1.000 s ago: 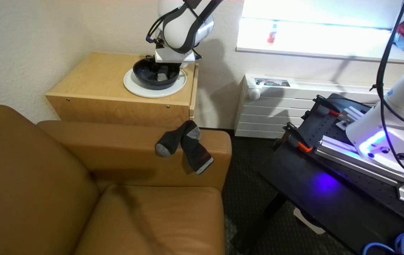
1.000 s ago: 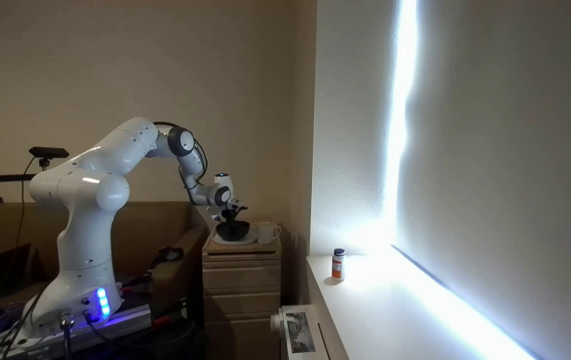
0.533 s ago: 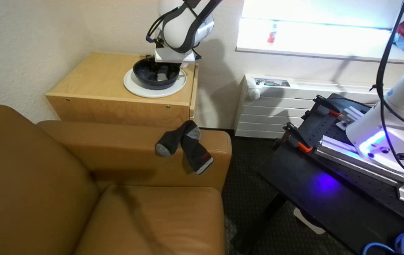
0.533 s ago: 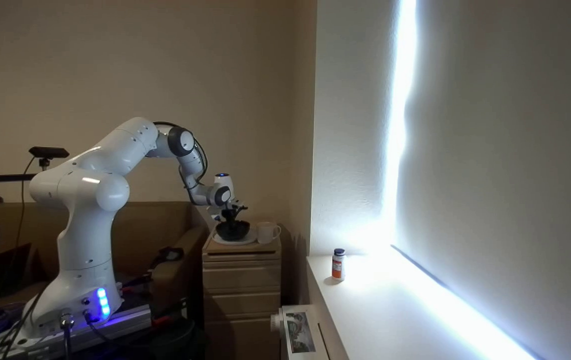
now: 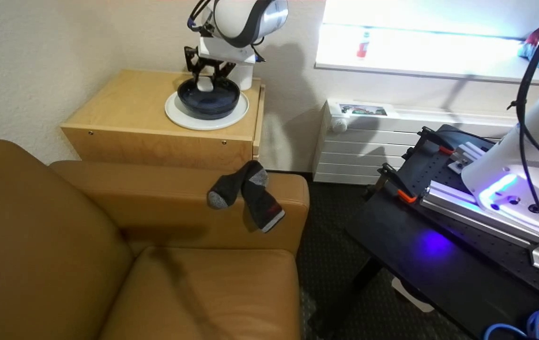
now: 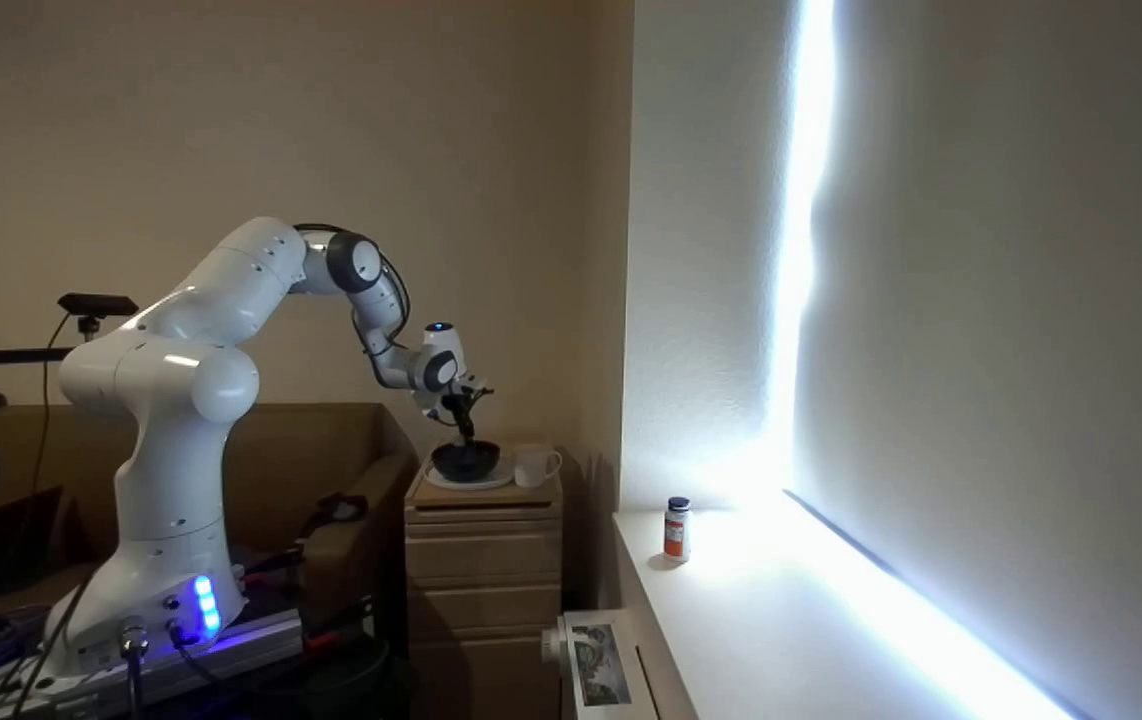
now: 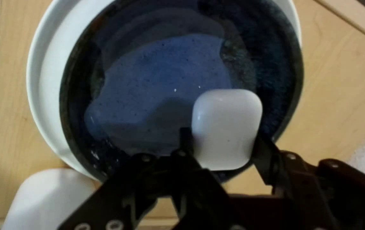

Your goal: Move the airpod case from the bowl to the windowsill then put the lemon in the bowl

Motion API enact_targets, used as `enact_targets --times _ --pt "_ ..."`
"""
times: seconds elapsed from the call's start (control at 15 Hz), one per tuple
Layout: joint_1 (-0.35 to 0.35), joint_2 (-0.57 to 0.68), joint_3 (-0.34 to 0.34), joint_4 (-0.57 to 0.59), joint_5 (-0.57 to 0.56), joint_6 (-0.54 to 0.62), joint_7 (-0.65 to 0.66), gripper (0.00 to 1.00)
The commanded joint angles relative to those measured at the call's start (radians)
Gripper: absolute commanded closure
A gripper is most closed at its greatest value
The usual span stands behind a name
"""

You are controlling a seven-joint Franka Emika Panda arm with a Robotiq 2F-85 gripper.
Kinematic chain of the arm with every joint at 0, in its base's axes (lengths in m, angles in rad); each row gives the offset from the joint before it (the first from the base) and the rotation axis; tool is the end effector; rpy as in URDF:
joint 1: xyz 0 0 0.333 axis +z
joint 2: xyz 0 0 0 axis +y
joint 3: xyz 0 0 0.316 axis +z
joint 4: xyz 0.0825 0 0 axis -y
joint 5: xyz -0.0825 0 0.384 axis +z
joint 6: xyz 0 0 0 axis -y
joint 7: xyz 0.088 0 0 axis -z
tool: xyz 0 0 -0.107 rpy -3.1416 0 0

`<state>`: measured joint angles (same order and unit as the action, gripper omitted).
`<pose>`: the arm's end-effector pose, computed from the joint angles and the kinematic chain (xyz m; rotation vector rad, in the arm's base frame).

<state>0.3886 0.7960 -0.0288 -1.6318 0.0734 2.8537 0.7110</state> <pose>0.6755 0.2536 0.1979 -2.8054 0.5745 -0.5205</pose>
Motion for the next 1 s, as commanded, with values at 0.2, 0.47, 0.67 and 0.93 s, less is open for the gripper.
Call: enact_targets --times 0.2,0.47,0.67,0.93 --pt "0.029 -0.409 -0.062 -0.378 -0.035 -0.164 0.017 0.76" --pt "-0.007 -0.611 -0.102 -0.592 -0.111 -0.141 0.234 0.76" --pt "-0.124 -0.751 -0.012 -0.765 0.037 0.017 0.171 0.76" --pt "-0.16 -0.73 0.017 -0.731 0.007 -0.013 0.189 0.51"
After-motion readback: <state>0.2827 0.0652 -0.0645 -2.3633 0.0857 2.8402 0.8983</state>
